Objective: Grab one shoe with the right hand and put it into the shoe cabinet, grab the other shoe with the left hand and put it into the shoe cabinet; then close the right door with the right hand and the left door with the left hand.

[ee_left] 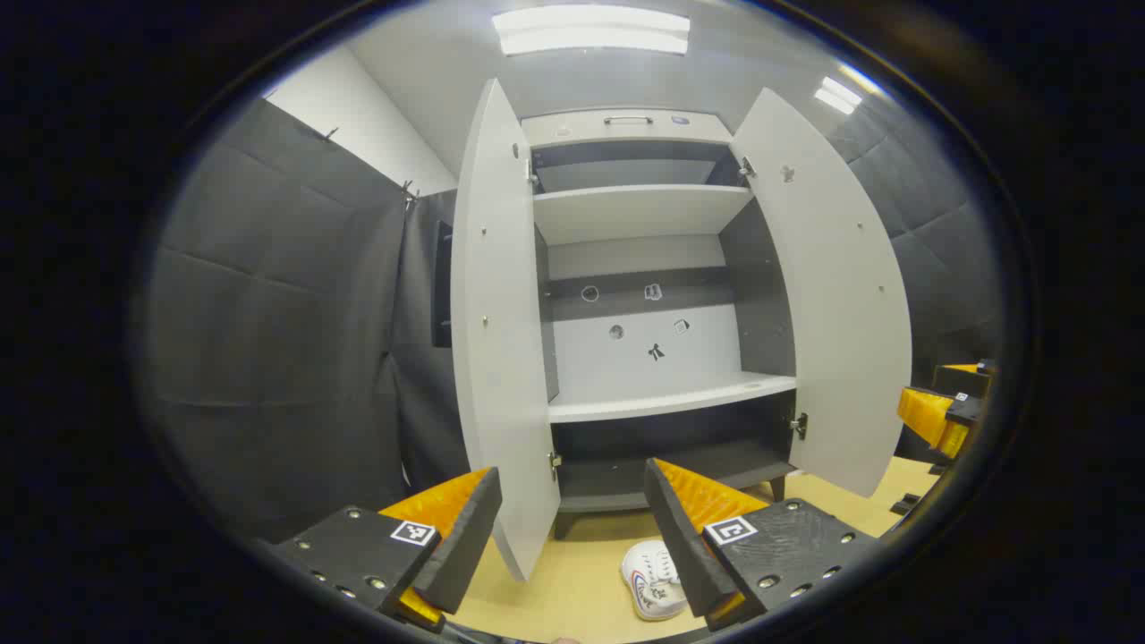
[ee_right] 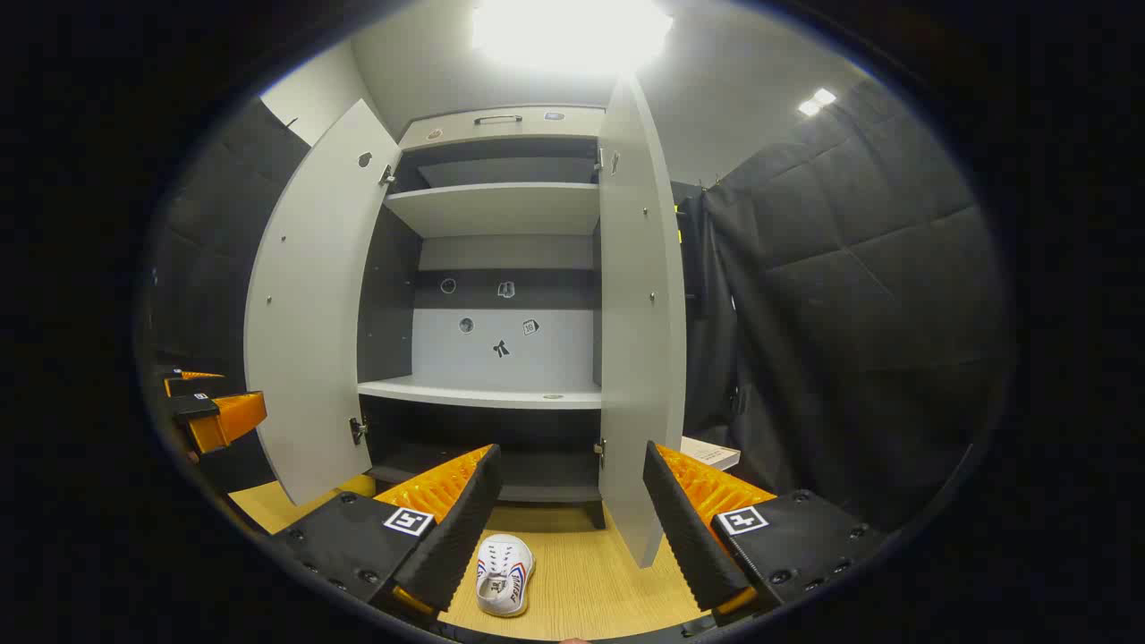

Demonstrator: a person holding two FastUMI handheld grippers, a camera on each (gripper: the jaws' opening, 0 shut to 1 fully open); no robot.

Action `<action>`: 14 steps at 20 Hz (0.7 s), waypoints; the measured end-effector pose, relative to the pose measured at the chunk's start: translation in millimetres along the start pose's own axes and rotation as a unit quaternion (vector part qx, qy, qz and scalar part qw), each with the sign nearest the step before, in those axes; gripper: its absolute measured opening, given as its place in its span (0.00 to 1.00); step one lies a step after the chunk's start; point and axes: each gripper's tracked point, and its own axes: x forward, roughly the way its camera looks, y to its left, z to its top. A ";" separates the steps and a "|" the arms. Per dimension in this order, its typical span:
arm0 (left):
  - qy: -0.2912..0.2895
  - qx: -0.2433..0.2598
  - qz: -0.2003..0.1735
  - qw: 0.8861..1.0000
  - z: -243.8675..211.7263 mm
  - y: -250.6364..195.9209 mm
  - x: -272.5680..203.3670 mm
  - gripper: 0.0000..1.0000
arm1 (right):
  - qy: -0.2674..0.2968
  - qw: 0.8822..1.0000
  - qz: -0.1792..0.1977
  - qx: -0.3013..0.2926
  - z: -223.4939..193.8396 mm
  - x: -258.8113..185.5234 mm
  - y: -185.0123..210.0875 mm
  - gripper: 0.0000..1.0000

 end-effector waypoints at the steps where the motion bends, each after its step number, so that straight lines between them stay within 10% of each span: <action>1: -0.002 0.001 0.000 1.000 1.3 0.5 -0.8 0.92 | 0.000 1.000 0.000 0.001 1.0 -0.1 0.0 0.99; 14: -0.010 0.003 -0.003 1.000 6.9 -2.8 -0.7 0.93 | 0.005 1.000 0.008 -0.006 1.8 7.2 12.5 0.99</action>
